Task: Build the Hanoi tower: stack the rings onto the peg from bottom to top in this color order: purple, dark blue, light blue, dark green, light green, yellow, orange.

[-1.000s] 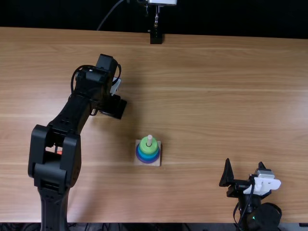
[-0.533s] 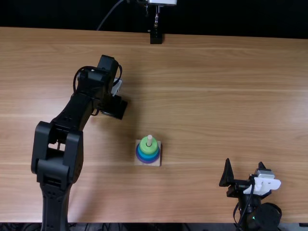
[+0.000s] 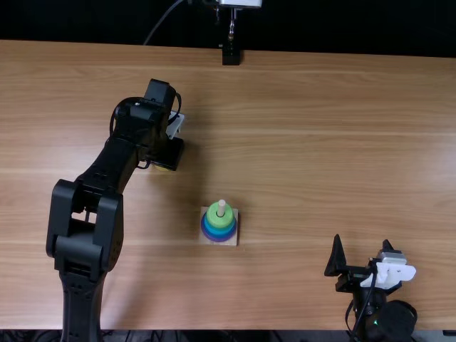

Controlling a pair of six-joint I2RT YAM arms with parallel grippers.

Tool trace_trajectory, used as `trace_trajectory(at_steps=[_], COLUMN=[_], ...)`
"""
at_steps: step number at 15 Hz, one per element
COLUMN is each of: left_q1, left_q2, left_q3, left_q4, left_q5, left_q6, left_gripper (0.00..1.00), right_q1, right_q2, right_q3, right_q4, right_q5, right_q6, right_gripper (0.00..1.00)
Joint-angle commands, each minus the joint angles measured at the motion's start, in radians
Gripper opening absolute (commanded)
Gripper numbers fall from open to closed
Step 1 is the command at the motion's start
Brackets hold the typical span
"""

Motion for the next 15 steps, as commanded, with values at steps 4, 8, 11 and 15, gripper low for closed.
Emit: trace_trajectory(at_steps=[4, 8, 11, 15], left_q1=[0.032, 0.025, 0.015, -0.043], left_q2=[-0.029, -0.138, -0.256, -0.442], left_q3=[0.106, 0.198, 0.175, -0.041], left_q4=[-0.059, -0.256, -0.287, -0.252], left_q5=[0.01, 0.026, 0.102, 0.192], left_q6=[0.002, -0.001, -0.001, -0.007], left_gripper=[0.0, 0.0, 0.0, 0.0], right_q1=[-0.01, -0.01, -0.01, -0.01], right_q2=[-0.019, -0.019, -0.019, -0.019], right_q3=[-0.063, -0.063, -0.063, -0.063], right_q4=[-0.069, -0.069, -0.069, -0.069], right_q5=[0.014, 0.014, 0.014, 0.014], right_q6=[-0.001, -0.001, -0.001, -0.001], right_gripper=[1.0, 1.0, 1.0, 1.0])
